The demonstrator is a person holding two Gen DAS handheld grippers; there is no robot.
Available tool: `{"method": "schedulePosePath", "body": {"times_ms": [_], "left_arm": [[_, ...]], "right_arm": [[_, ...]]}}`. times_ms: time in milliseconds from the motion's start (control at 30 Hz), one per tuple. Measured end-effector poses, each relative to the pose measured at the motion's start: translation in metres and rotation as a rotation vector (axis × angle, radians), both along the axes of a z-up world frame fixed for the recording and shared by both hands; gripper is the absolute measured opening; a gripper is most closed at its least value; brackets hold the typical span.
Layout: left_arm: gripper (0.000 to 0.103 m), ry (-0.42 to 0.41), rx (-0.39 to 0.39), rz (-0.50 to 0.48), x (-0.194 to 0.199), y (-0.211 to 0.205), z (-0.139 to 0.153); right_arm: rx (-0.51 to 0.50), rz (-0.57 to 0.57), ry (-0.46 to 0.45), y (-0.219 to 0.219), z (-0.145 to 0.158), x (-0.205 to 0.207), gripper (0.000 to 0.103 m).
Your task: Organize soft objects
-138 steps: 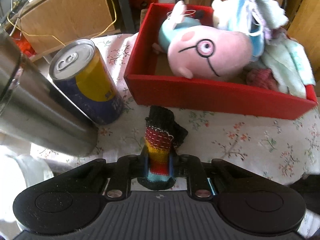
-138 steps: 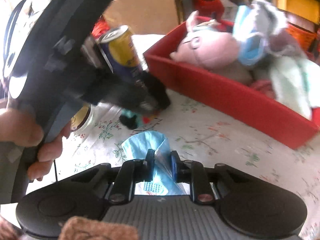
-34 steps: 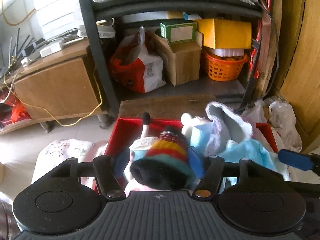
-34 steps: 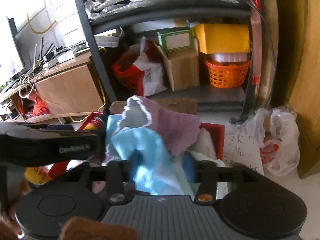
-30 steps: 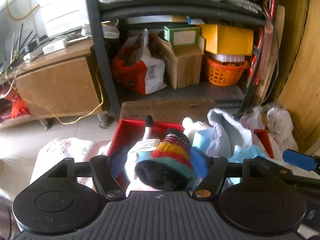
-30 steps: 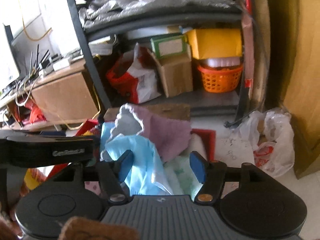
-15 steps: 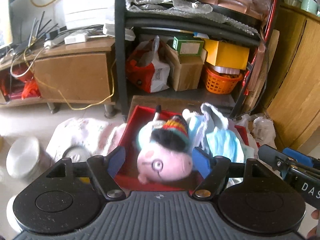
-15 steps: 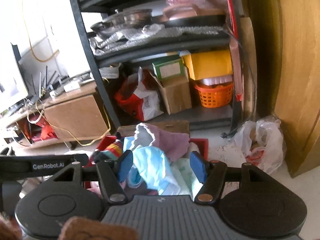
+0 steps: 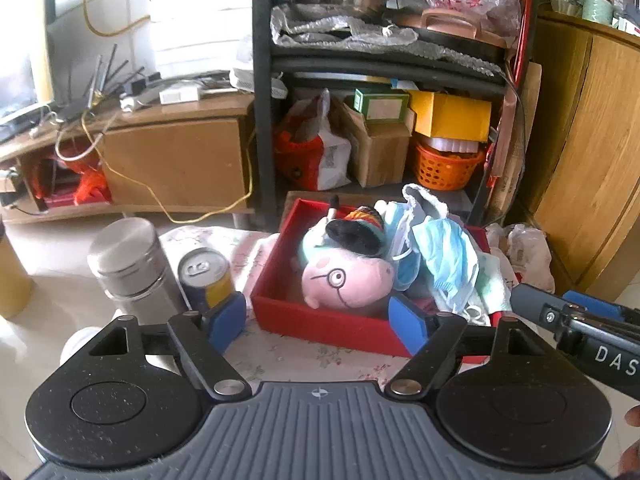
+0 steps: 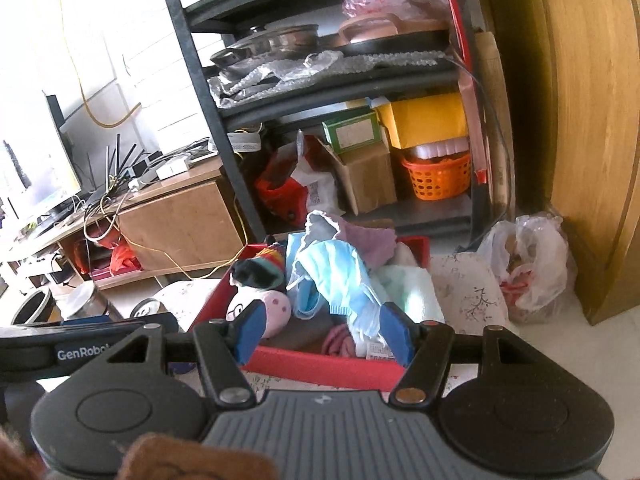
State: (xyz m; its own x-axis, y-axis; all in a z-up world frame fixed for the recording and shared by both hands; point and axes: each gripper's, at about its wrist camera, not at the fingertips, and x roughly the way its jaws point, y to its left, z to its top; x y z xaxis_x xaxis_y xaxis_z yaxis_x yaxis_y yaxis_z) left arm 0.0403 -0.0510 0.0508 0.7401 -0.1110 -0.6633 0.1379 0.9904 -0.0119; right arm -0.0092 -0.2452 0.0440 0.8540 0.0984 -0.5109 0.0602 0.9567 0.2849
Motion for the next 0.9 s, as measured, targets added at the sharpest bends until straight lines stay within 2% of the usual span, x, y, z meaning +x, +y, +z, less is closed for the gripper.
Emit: {"method": "schedulePosePath", "body": {"times_ms": [300,900], "left_arm": [[0.078,-0.034,0.021,-0.015,-0.019,-0.002,0.001],[0.079,-0.060,0.033,-0.017,-0.020,-0.009,0.000]], "right_arm": [[0.001,0.004,-0.025,0.008,0.002,-0.015,0.034],[0.006,0.010,-0.038,0.011,0.003,-0.016,0.035]]}}
